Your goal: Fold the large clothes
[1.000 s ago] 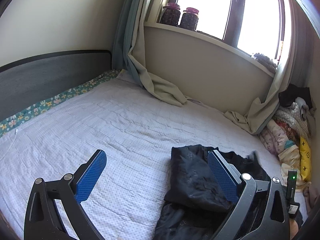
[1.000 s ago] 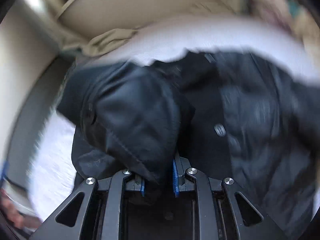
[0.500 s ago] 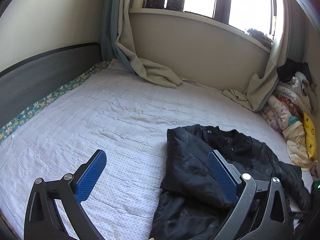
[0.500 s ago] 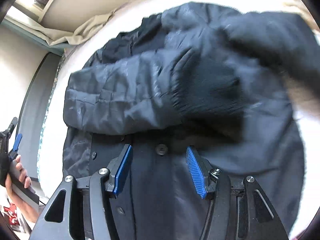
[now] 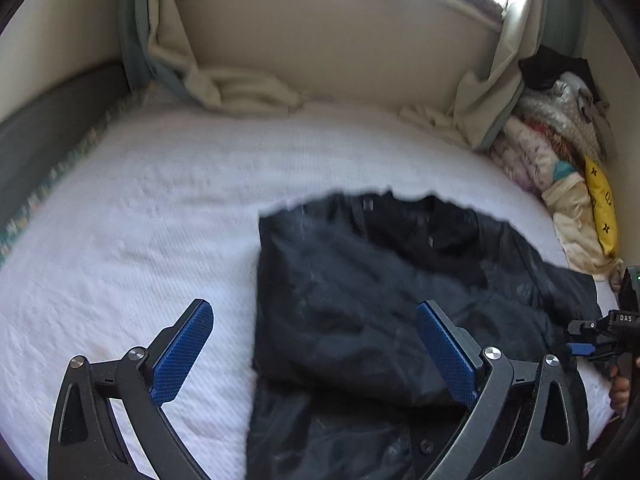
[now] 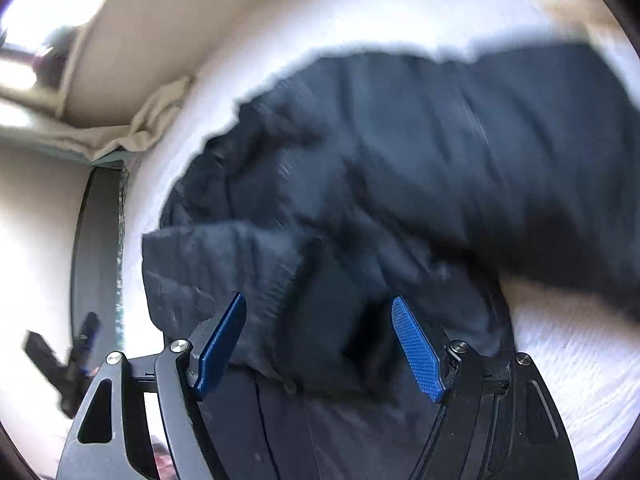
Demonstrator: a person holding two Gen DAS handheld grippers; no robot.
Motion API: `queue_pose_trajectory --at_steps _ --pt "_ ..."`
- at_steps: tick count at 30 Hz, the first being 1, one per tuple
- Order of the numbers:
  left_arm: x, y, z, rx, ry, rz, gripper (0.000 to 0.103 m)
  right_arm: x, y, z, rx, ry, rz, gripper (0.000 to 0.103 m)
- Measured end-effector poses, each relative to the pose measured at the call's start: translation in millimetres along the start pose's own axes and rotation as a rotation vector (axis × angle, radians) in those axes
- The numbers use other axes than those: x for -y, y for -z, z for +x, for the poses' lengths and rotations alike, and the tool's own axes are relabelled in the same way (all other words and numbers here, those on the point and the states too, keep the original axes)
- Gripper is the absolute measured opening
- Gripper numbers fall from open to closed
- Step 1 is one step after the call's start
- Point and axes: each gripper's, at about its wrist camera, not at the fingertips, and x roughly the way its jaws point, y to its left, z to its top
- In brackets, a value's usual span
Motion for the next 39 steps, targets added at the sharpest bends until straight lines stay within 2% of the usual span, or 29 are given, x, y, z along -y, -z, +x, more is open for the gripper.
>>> queue_pose_trajectory --at_steps 2,7,8,10,12,16,17,22,25,27,29,34,37,39 --pt "-1.7 4.2 11.3 -0.049 0.034 -0.013 0.102 13.2 1.9 12.4 -0.04 -0.048 0.055 0.074" --pt "-11.1 3.5 22.3 -0.047 0.033 -0.055 0.102 17.6 1.8 34.5 -0.056 -0.152 0.083 0.074" --pt "-13.6 4.0 25.2 -0.051 0.028 -0.065 0.102 13.9 1.1 37.2 -0.054 -0.167 0.072 0.071" --pt "-16.8 5.7 29.6 -0.058 -0.003 -0.068 0.102 3.5 -1.3 39.3 -0.051 -0.179 0.028 0.059" --pt "-17.7 7.0 36.8 -0.066 -0.05 -0.053 0.102 -7.0 -3.0 41.9 -0.049 -0.164 -0.02 0.036" --pt "-19.7 5.5 42.7 -0.066 -0.065 -0.059 0.102 -34.5 -10.5 41.3 0.004 -0.085 -0.145 0.017" --pt "-19.5 4.4 43.7 -0.063 -0.062 -0.062 0.102 -42.6 -14.3 37.3 0.036 -0.062 -0.184 0.007" --pt "-17.8 2.7 48.7 -0.06 -0.057 -0.058 0.102 -78.7 -28.6 13.3 0.222 0.0 -0.355 0.007" --pt "-15.7 4.6 52.3 -0.064 -0.058 -0.05 0.102 -93.3 -33.8 11.1 0.3 0.009 -0.413 0.007" --pt "-13.6 5.6 54.6 -0.063 -0.064 -0.041 0.102 -98.1 -38.4 17.6 0.322 0.029 -0.433 0.007" --pt "-12.7 6.4 58.0 -0.069 -0.075 -0.032 0.102 -95.7 -42.8 29.2 0.312 0.085 -0.429 0.006" --pt "-15.6 11.1 76.2 -0.118 -0.115 -0.018 0.102 -59.5 -53.2 61.3 0.206 0.192 -0.284 0.01" --pt "-19.2 11.2 76.8 -0.121 -0.12 -0.027 0.102 -50.0 -54.2 60.9 0.178 0.193 -0.233 0.025" --pt "-19.9 7.1 66.7 -0.091 -0.108 -0.035 0.102 -50.8 -53.3 48.7 0.172 0.185 -0.199 0.043"
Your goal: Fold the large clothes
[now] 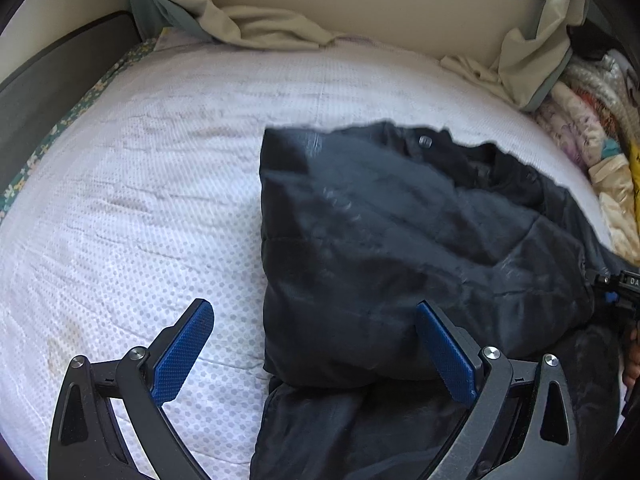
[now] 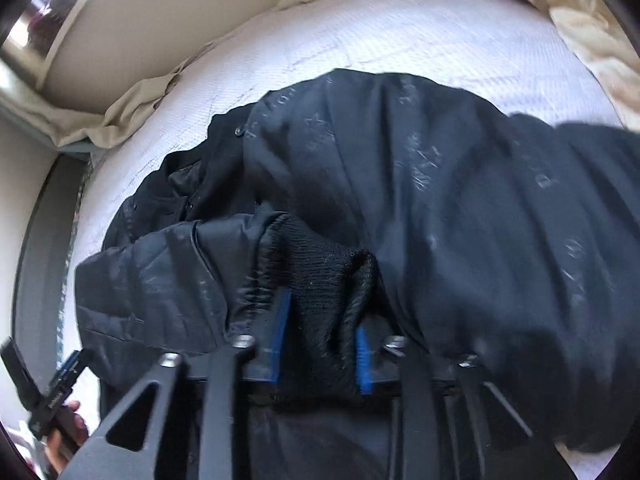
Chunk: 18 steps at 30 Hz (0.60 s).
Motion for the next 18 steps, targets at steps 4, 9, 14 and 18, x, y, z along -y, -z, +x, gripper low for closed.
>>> queue_pose_trajectory --at_steps 4,9,14,18 --pt "-1.7 -9.8 -23.5 0.069 0.053 -0.014 0.102 -20.1 2.4 -42.0 0.164 0.073 -0.102 0.056" --pt "-0.3 -11.9 -26.4 0.066 0.139 -0.045 0.1 -60.1 14.9 -53.4 0.287 0.137 -0.322 0.059" --pt "14.6 -4.7 2.8 -0.022 0.157 -0.002 0.078 -77.0 24.9 -30.0 0.206 0.119 -0.382 0.055" --pt "14.7 3.6 25.5 -0.054 0.082 0.038 0.073 -69.3 28.8 -4.9 0.119 0.122 -0.352 0.028"
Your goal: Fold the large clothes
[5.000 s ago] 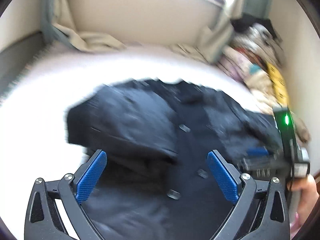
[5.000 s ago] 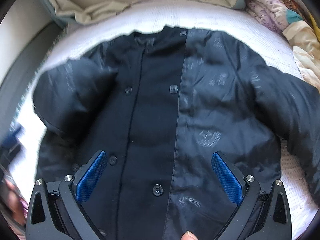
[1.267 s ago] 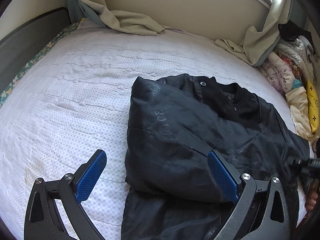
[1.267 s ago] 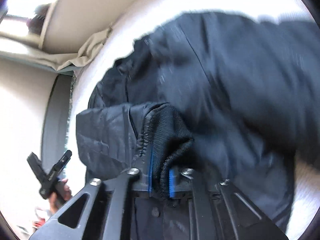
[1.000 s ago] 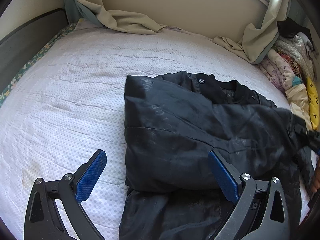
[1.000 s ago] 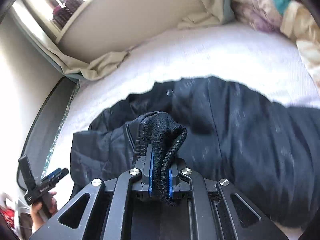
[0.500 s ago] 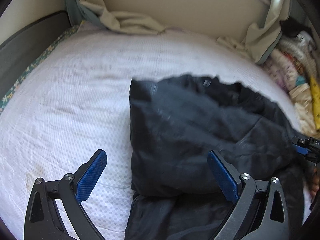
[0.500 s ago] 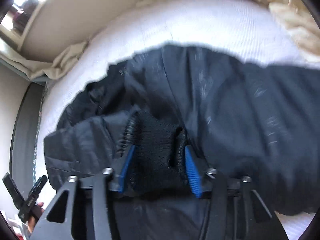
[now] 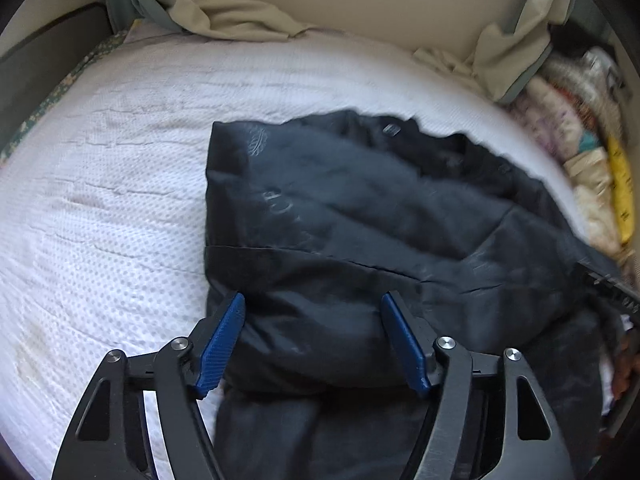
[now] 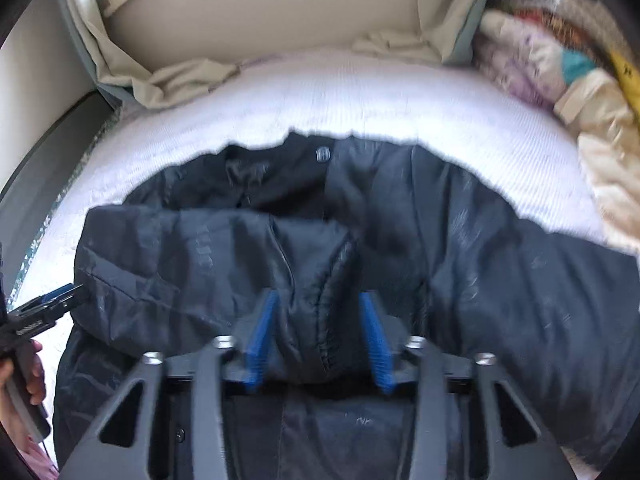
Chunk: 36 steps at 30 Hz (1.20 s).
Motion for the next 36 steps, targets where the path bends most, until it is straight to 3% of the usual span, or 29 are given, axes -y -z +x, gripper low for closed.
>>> queue_pose_trajectory --at_steps 3,8,12,18,27,32,36 --pt "-4.6 3.6 14.0 -0.018 -0.038 0.015 0.075 0.7 9.5 14.0 -0.04 0.009 -0.014 0.028" --pt "-12.6 8.6 26.7 -0.038 -0.025 -0.014 0.081 5.7 19.6 36.4 -0.085 0.012 -0.01 0.027" --pt "-24.5 15.7 35.5 -0.05 0.026 -0.07 0.084 8.1 22.3 43.2 -0.083 0.015 -0.017 0.026" --pt "-14.1 20.9 36.6 -0.008 -0.037 -0.012 0.085 -5.7 28.2 51.7 -0.052 0.097 -0.087 0.026" --pt "-7.9 19.4 41.8 0.001 -0.046 -0.008 0.088 -1.7 29.0 52.5 -0.03 0.074 -0.053 0.026" --pt "-12.4 16.5 45.5 0.0 -0.069 -0.052 0.103 3.3 24.9 50.7 -0.045 0.05 -0.006 0.026" --pt "-15.9 13.9 41.7 -0.012 -0.07 -0.072 0.103 5.1 22.0 48.1 -0.054 0.031 0.01 0.029"
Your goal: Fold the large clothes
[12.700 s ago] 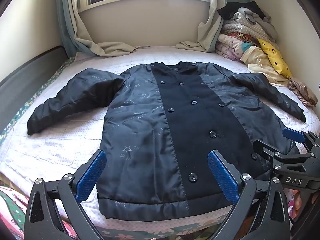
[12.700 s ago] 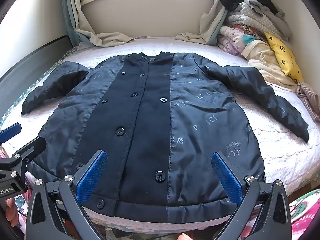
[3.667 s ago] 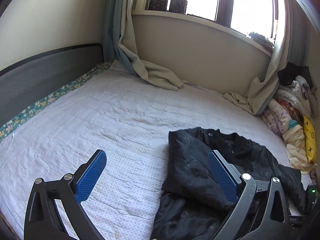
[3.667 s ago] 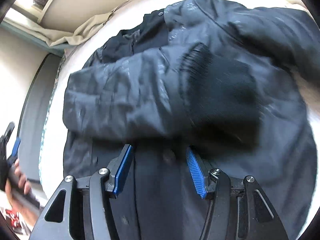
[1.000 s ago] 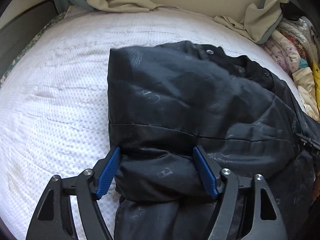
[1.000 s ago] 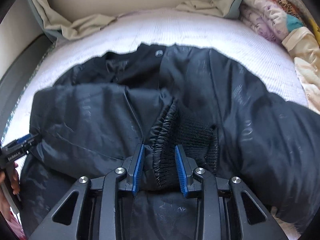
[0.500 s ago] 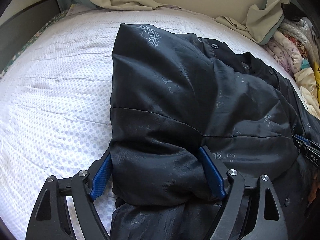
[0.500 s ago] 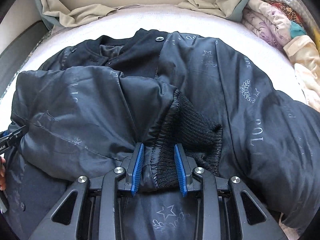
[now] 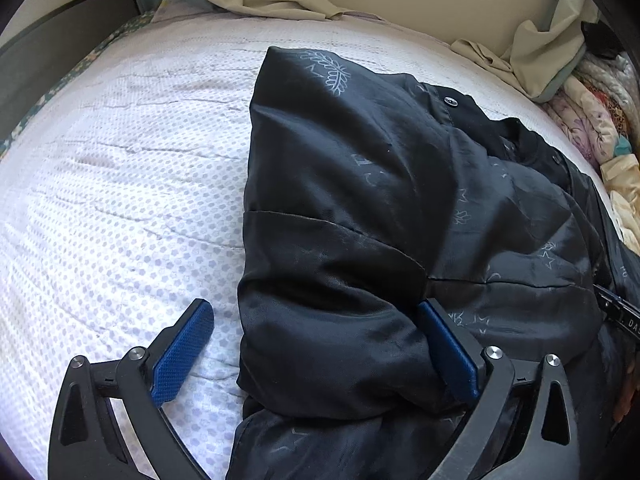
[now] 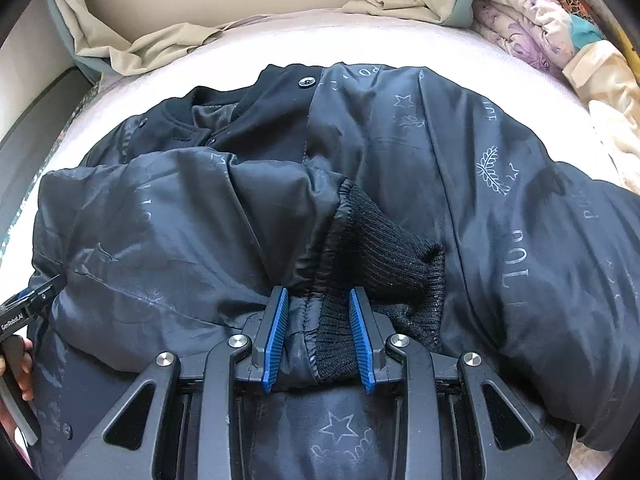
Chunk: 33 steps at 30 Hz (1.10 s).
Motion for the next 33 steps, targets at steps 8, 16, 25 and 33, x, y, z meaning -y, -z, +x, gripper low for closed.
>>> queue_pose_trajectory --at_steps 8,16,25,33 --pt "5.5 -8.6 -26.9 0.03 -0.029 -0.001 0.102 4.6 -10.5 -37.6 0.019 -0.083 0.096 0.057" --pt "16.8 -11.6 -68.3 0.114 0.029 0.008 0.102 7.1 -2.8 -72.0 0.071 -0.086 0.094 0.067" --pt "41.0 2.1 -94.7 0.145 0.069 0.086 0.102 39.4 18.0 -103.2 0.038 -0.177 0.217 0.069" --pt "49.5 13.9 -109.6 0.153 0.087 0.129 0.102 146.7 38.6 -175.5 0.154 -0.08 0.472 0.07"
